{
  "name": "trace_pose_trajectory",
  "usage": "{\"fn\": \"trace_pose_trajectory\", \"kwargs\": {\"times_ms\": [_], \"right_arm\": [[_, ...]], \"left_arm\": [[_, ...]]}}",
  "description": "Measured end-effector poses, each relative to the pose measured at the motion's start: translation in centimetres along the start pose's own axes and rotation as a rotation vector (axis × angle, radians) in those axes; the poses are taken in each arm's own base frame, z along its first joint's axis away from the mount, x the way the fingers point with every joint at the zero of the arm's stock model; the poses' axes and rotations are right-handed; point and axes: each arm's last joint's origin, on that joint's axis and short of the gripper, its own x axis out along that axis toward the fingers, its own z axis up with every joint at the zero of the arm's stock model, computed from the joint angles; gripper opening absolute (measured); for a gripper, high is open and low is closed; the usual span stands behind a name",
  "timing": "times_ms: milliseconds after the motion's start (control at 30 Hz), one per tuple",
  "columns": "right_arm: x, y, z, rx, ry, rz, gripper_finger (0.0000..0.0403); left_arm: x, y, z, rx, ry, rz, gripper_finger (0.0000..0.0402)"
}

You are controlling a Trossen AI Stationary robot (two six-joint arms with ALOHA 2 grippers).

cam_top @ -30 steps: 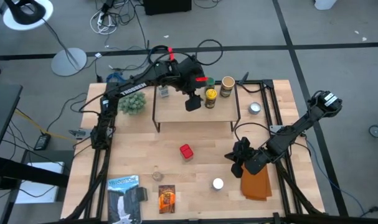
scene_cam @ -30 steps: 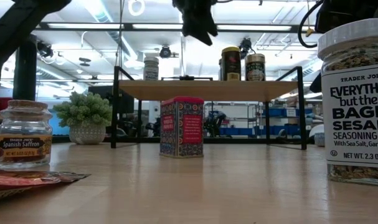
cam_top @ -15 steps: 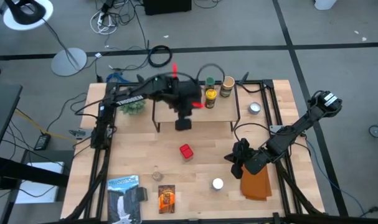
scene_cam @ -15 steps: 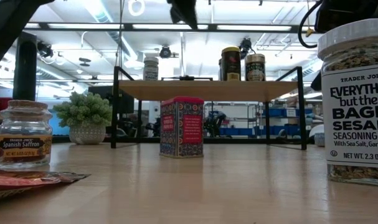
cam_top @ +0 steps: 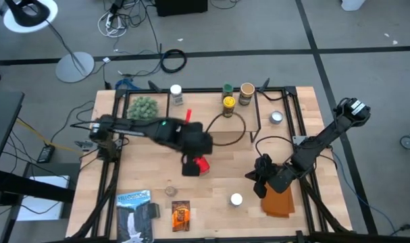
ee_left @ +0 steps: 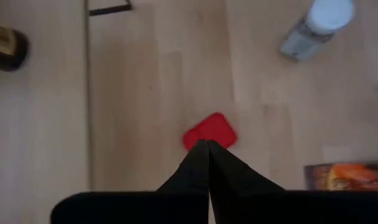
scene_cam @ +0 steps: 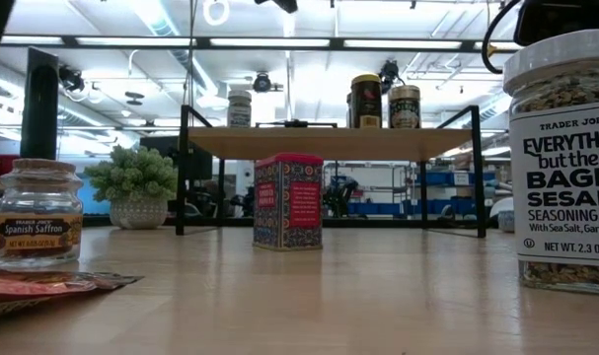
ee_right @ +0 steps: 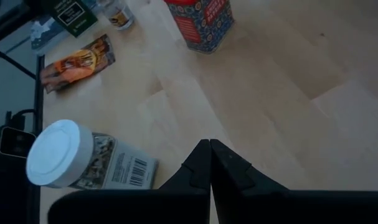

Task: Shelf spices
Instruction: Put the red seasoning can onto the shelf

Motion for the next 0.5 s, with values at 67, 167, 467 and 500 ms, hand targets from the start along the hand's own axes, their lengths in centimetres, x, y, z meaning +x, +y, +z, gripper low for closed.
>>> {"fn": "trace_pose_trajectory", "kwargs": {"times_ms": [67,167,467,500], "right_arm": [[-0.1,0.1,-0.1,0.007,-0.001,0.003,0.0001],[-0.2,0.2,-0.3,0.013,0.001,0.009,0.0002],[-0.2,0.2,-0.2,0.016,-0.02,0.001,0.0003],[-0.1,0.1,-0.1,0.016,-0.022,-0.001,0.0003]], "left_arm": [[0.0,-0.8,-1.2,-0.017,-0.017,-0.011,0.0001],[0.4,-1.4,-3.5,-0.078,-0.014,-0.003,0.0001],[0.9,-1.4,-12.9,-0.351,-0.026,0.097,0.0001],[1.0,-1.5,-13.9,-0.383,-0.02,0.107,0.0001]]}}
